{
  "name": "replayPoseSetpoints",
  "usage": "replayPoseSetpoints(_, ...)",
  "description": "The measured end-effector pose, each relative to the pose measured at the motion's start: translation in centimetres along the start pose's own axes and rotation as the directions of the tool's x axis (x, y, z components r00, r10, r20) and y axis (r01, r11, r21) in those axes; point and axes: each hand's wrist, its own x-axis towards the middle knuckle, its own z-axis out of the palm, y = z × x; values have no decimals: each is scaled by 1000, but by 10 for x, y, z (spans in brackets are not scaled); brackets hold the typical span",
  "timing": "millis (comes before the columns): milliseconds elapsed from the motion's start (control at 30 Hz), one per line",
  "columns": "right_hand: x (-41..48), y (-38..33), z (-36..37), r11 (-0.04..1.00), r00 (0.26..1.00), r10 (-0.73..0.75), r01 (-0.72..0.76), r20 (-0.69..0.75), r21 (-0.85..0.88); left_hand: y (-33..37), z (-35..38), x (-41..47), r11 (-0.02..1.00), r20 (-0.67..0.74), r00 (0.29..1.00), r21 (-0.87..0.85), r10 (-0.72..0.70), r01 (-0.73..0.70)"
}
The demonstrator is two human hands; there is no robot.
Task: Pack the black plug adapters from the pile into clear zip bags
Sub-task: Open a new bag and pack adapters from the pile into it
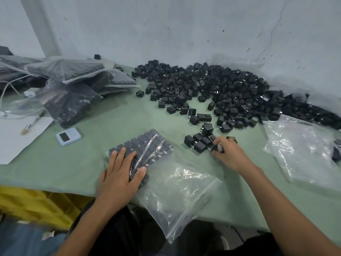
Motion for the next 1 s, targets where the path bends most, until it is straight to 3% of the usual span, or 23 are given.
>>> replayPoseSetpoints(67, -9, 4, -3, 997, 998, 25, -21, -50, 74, 0, -1, 0, 1000, 2, 1000, 2, -1, 1)
replayPoseSetpoints(133, -27, 3, -12, 947, 982, 103, -49, -156, 319, 0, -1, 0, 1000, -4, 1000, -1, 1, -1)
replayPoseSetpoints(200, -60, -5, -26, 767, 961, 209, -47, -180, 640, 1, -1, 0, 1000, -7, 1000, 0, 5, -5)
replayPoseSetpoints(267, -102, -11, -34, 539, 965, 245, -53, -97, 841, 1, -1, 0, 1000, -6, 1000, 2, 6, -6)
replayPoseSetpoints(333, -148, -15, -29, 360, 968, 247, -138, 48, 923, 2, -1, 0, 1000, -2, 1000, 5, 6, -6)
replayPoseSetpoints(467, -209, -38, 10, 217, 941, 136, -333, 309, 918, 3, -1, 0, 1000, 1, 1000, 2, -1, 1)
replayPoseSetpoints(700, -182, -108, 43, 416, 951, -79, -241, 299, 877, 2, -1, 0, 1000, 16, 1000, 1, 11, -11)
replayPoseSetpoints(767, -165, -124, 55, 355, 941, -94, -273, 325, 894, 1, 0, 1, 1000, 16, 1000, 5, 11, -11)
replayPoseSetpoints(867, -137, -138, 70, 49, 920, -113, -373, 376, 927, 0, 1, 2, 1000, 12, 1000, 7, 13, -13)
replayPoseSetpoints(900, -128, -143, 74, -3, 920, -98, -381, 378, 925, 0, 1, 2, 1000, 9, 1000, 6, 14, -14)
replayPoseSetpoints(933, -121, -147, 79, 20, 927, -60, -369, 369, 929, -1, 1, 2, 1000, 7, 1000, 5, 14, -14)
replayPoseSetpoints(967, -114, -149, 84, 147, 946, -6, -321, 325, 936, -1, 1, 2, 1000, 7, 1000, 6, 15, -15)
replayPoseSetpoints(1000, -108, -150, 88, 346, 971, 25, -231, 238, 909, 0, 1, 2, 1000, 10, 1000, 9, 15, -15)
